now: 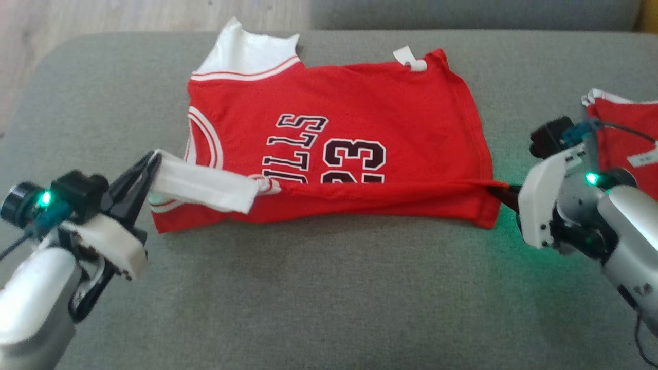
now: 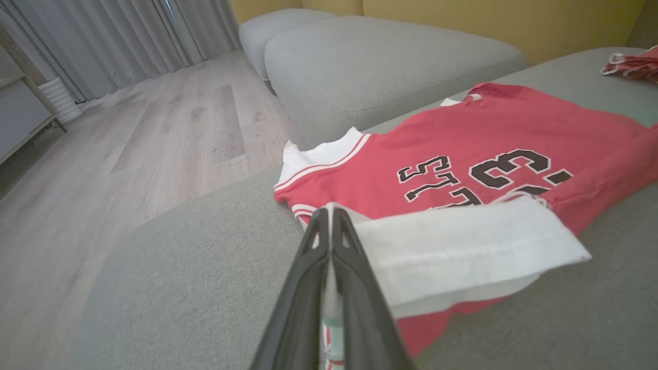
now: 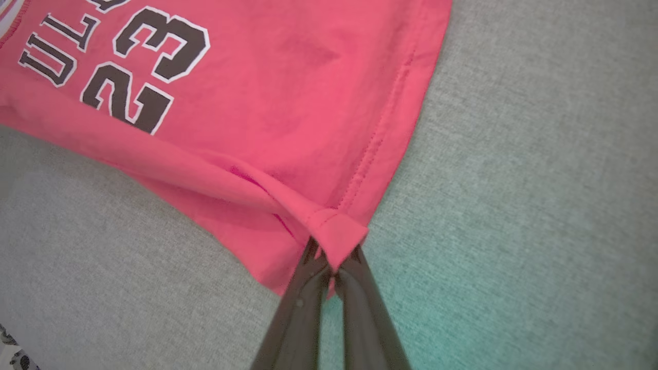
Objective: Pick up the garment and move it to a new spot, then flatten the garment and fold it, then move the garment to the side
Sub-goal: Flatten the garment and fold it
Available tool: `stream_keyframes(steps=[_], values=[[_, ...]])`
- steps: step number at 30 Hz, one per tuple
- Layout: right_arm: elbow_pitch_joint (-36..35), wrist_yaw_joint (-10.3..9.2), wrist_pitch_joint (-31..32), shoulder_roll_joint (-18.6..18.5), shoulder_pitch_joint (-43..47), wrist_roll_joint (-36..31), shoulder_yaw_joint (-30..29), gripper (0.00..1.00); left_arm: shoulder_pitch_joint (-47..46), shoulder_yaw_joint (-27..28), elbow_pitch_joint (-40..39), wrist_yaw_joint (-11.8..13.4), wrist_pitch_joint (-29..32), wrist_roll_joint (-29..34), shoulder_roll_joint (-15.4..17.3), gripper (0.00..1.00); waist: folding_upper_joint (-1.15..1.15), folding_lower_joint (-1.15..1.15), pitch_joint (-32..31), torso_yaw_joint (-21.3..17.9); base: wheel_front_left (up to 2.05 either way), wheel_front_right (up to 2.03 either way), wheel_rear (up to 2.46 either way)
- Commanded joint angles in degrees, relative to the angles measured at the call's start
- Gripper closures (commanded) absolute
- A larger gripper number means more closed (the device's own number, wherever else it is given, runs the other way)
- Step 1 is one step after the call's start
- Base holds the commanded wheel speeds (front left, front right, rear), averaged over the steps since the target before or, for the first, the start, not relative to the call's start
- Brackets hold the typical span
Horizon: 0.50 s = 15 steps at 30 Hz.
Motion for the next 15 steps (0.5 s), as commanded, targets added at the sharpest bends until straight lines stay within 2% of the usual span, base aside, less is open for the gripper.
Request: stream_keyframes(steps=[1, 15], values=[[-0.8, -0.05, 0.2, 0.0, -2.3, -0.8, -0.8, 1.00, -4.6, 2.1, 0.2, -0.3, -0.5, 0.4, 1.7, 1.00, 0.00, -0.01, 1.3, -0.6, 0.00, 0.00, 0.00], [2.3, -0.05, -0.1, 4.0, -9.3, -4.3, -0.8, 1.00, -19.9, -7.1, 13.8, -0.9, -3.9, 2.6, 0.0, 1.00, 0.00, -0.01, 7.2, -2.3, 0.00, 0.00, 0.00]])
